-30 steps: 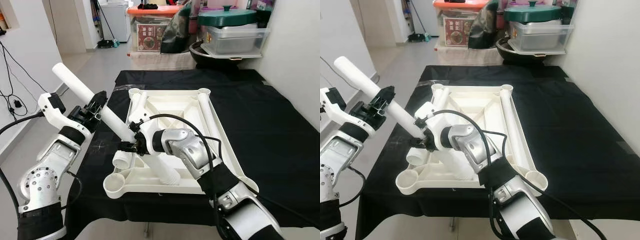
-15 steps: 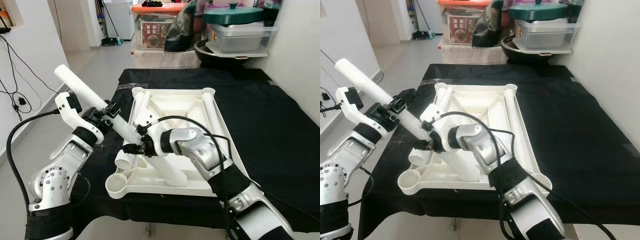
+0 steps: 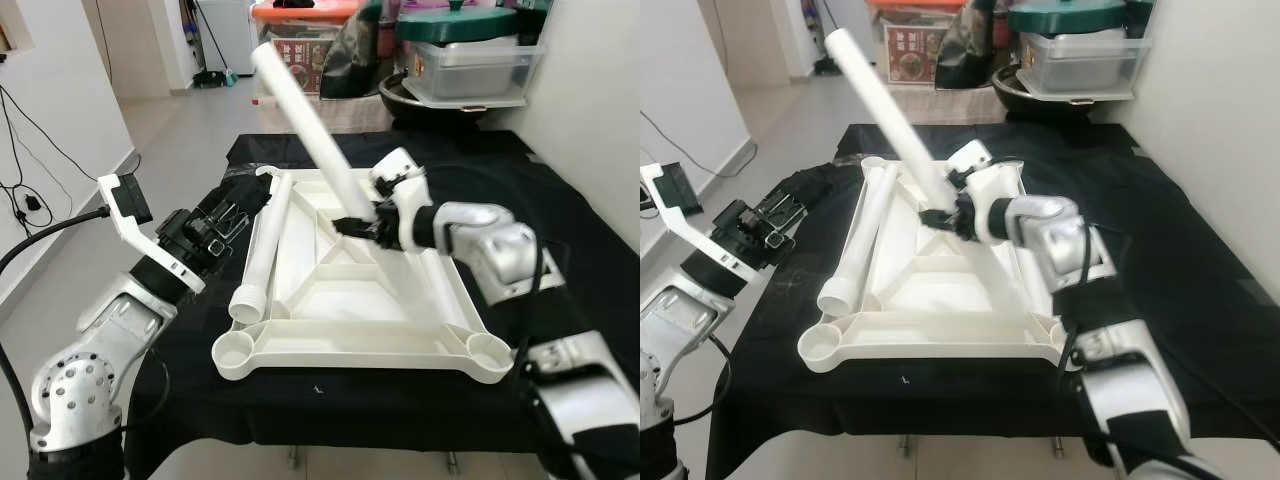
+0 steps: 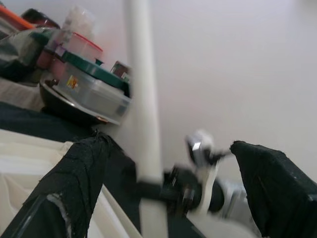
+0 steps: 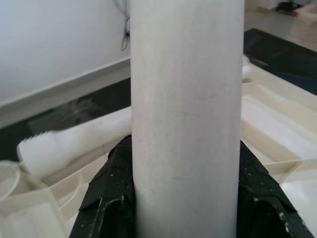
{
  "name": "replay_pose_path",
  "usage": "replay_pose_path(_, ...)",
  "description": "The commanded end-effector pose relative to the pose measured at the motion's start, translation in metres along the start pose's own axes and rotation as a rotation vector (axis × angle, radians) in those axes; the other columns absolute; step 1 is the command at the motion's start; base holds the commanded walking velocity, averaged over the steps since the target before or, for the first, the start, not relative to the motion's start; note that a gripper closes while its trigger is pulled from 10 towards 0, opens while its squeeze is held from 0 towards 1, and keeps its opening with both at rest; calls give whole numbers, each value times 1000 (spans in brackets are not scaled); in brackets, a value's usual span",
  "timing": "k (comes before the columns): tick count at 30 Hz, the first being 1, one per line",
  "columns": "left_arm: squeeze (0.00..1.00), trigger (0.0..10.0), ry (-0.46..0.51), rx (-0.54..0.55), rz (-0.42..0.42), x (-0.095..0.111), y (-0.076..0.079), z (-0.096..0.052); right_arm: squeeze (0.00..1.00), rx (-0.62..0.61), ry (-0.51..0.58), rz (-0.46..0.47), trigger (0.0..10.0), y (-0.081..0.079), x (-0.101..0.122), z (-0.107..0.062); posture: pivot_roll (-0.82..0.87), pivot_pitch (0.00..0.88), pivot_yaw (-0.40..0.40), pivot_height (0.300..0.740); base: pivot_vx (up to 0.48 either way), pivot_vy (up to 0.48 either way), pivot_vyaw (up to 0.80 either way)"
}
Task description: Building children table
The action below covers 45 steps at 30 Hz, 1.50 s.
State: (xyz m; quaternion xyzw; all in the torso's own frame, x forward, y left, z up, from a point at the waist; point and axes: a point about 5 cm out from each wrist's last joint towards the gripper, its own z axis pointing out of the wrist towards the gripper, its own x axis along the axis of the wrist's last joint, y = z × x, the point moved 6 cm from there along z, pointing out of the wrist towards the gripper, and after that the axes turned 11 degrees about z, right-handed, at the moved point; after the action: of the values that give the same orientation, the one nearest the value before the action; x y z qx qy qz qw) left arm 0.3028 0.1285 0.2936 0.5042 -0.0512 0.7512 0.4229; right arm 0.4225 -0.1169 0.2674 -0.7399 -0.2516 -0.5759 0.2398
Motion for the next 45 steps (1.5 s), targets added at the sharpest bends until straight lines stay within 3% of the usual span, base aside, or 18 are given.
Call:
replay_pose_path(1, 0, 10000, -17, 11, 4, -3, -2, -3, 0, 14, 101, 35, 0, 0, 32, -8, 2, 0, 3, 740, 0, 0, 0)
replay_pose_path(4, 0, 10000, -35, 35, -2, -9, -7, -7, 0, -14, 257, 136, 0, 8, 69, -17, 1, 0, 1, 740, 0, 0, 0)
replay_pose_path(7, 0, 10000, -51, 42, -5, -13, -9, -10, 0, -58, 369, 212, 0, 15, 88, -19, 1, 0, 2, 740, 0, 0, 0)
replay_pose_path(10, 0, 10000, -51, 42, -5, -13, -9, -10, 0, -58, 369, 212, 0, 15, 88, -19, 1, 0, 2, 740, 0, 0, 0)
replay_pose_path(11, 0, 10000, -93, 63, 12, -22, -13, -12, 0, -91, 455, 282, 0, 19, 96, -18, 8, 0, 1, 740, 0, 0, 0)
replay_pose_path(12, 0, 10000, -93, 63, 12, -22, -13, -12, 0, -91, 455, 282, 0, 19, 96, -18, 8, 0, 1, 740, 0, 0, 0)
replay_pose_path(14, 0, 10000, -151, 82, 33, -34, -17, -17, 0, -113, 595, 449, 0, 21, 102, -14, 20, 0, 1, 740, 0, 0, 0)
replay_pose_path(19, 0, 10000, -227, 68, 79, -47, -16, -25, 0, -133, 680, 566, 0, 22, 98, -12, 32, 0, 3, 740, 0, 0, 0)
replay_pose_path(23, 0, 10000, -380, -24, 149, -76, 1, -40, 0, -193, 810, 710, 0, 43, 100, -25, 35, 0, 6, 740, 0, 0, 0)
replay_pose_path(25, 0, 10000, -417, -40, 170, -83, 3, -44, 0, -184, 837, 765, 0, 46, 101, -27, 33, 0, 7, 740, 0, 0, 0)
replay_pose_path(34, 0, 10000, -524, -48, 228, -109, 2, -54, 0, -163, 852, 851, 0, 37, 85, -18, 42, 0, 10, 740, 0, 0, 0)
replay_pose_path(45, 0, 10000, -519, -63, 252, -106, -1, -54, 0, -141, 863, 839, 0, 27, 80, -15, 33, 0, 23, 740, 0, 0, 0)
